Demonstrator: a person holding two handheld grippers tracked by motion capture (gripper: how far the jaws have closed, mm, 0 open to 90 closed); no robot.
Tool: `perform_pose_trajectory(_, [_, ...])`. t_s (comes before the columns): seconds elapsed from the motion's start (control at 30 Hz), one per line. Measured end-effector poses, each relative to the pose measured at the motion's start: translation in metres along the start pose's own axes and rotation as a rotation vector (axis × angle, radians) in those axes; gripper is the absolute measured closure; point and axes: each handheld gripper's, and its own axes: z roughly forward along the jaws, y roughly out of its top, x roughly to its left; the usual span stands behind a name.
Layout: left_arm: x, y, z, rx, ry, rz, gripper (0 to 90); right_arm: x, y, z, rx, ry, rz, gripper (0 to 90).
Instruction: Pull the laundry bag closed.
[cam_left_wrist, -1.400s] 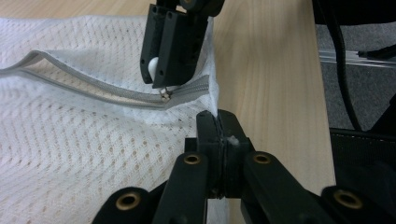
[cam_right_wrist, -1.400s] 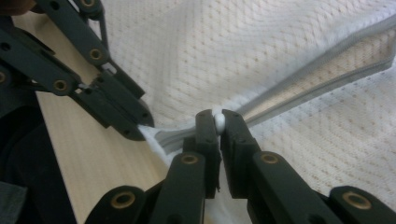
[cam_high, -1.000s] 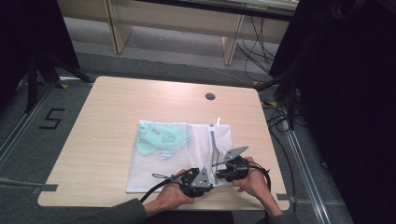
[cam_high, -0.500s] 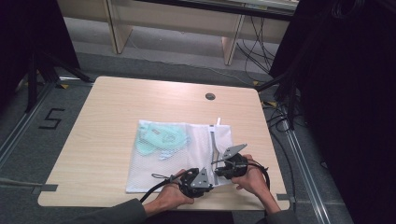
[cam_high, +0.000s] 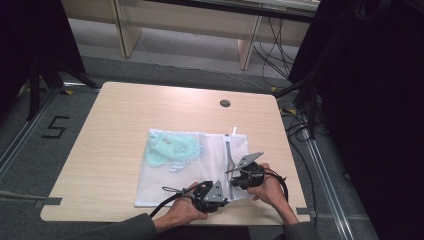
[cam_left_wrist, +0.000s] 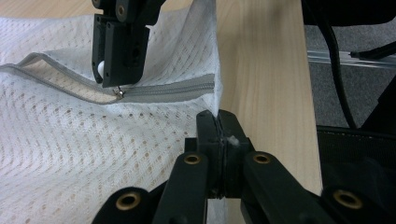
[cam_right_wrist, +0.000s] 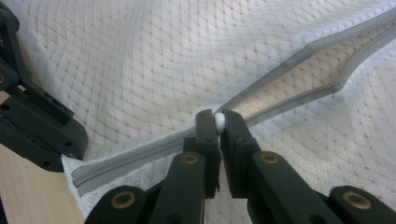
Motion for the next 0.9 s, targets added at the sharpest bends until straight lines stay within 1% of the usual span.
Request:
perform_pose_trajectory(0.07, [0.001, 0.000, 0.000, 0.001, 0.006, 0.001, 89.0, 0.000, 0.001, 0.000, -0.002, -0.002, -0.005, 86.5])
perform_pose_trajectory(0.13, [0.000, 0.001, -0.001, 0.001, 0.002, -0.006, 89.0, 0.000, 0.002, 0.001, 0.005, 0.003, 0.007, 86.5])
perform_pose_trajectory(0.2, [-0.001, 0.001, -0.001, -0.002, 0.001, -0.003, 89.0, -0.002, 0.002, 0.001, 0.007, 0.000, 0.006, 86.5])
perform_pose_trajectory(0.27, [0.000, 0.001, -0.001, 0.000, 0.002, -0.007, 89.0, -0.003, 0.003, 0.002, -0.001, 0.004, 0.005, 86.5])
perform_pose_trajectory(0.3, [0.000, 0.001, -0.001, 0.001, 0.002, -0.006, 89.0, -0.004, 0.003, 0.002, -0.002, 0.001, -0.007, 86.5])
perform_pose_trajectory(0.37, [0.000, 0.001, -0.002, 0.001, 0.004, 0.002, 89.0, -0.003, 0.004, 0.002, 0.005, -0.005, -0.007, 86.5])
perform_pose_trajectory(0.4, [0.000, 0.001, -0.002, 0.006, 0.002, 0.005, 89.0, -0.003, 0.005, 0.003, 0.004, -0.008, 0.001, 86.5])
perform_pose_trajectory(0.43, [-0.001, 0.001, -0.002, 0.009, -0.001, 0.007, 89.0, -0.005, 0.005, 0.003, -0.001, -0.016, -0.010, 86.5])
perform_pose_trajectory(0.47, [-0.001, 0.001, -0.002, 0.009, 0.001, 0.009, 89.0, -0.005, 0.006, 0.003, 0.006, -0.010, 0.002, 86.5])
perform_pose_trajectory(0.53, [-0.002, 0.001, -0.002, -0.002, 0.003, 0.000, 89.0, -0.005, 0.006, 0.003, 0.006, -0.016, -0.002, 86.5])
perform_pose_trajectory(0.57, [-0.002, 0.001, -0.002, 0.002, -0.001, -0.001, 89.1, -0.007, 0.007, 0.003, -0.005, -0.015, -0.008, 86.5])
perform_pose_trajectory(0.63, [-0.001, 0.001, -0.002, 0.003, -0.003, 0.000, 89.0, -0.007, 0.007, 0.003, -0.001, -0.022, -0.006, 86.5])
perform_pose_trajectory(0.67, [-0.002, 0.001, -0.002, -0.001, 0.001, -0.001, 89.0, -0.007, 0.007, 0.004, 0.001, -0.026, 0.002, 86.5])
perform_pose_trajectory(0.7, [-0.002, 0.001, -0.002, -0.003, 0.006, 0.004, 89.0, -0.008, 0.007, 0.004, 0.001, -0.023, 0.000, 86.5])
perform_pose_trajectory(0.73, [-0.002, 0.001, -0.001, -0.002, -0.009, 0.004, 89.0, -0.009, 0.007, 0.004, -0.007, -0.022, 0.000, 86.5])
perform_pose_trajectory(0.77, [-0.001, 0.001, -0.001, 0.005, -0.011, 0.011, 89.0, -0.010, 0.008, 0.004, -0.009, -0.020, 0.002, 86.5])
perform_pose_trajectory(0.8, [-0.001, 0.001, -0.001, 0.005, -0.009, 0.002, 89.0, -0.010, 0.008, 0.005, -0.005, -0.023, 0.010, 86.5])
perform_pose_trajectory(0.83, [-0.002, 0.001, -0.002, 0.007, -0.006, 0.002, 89.0, -0.011, 0.009, 0.006, -0.010, -0.024, 0.004, 86.5])
perform_pose_trajectory(0.9, [-0.002, 0.001, -0.002, 0.003, 0.003, 0.001, 89.1, -0.011, 0.010, 0.005, -0.009, -0.019, 0.009, 86.5])
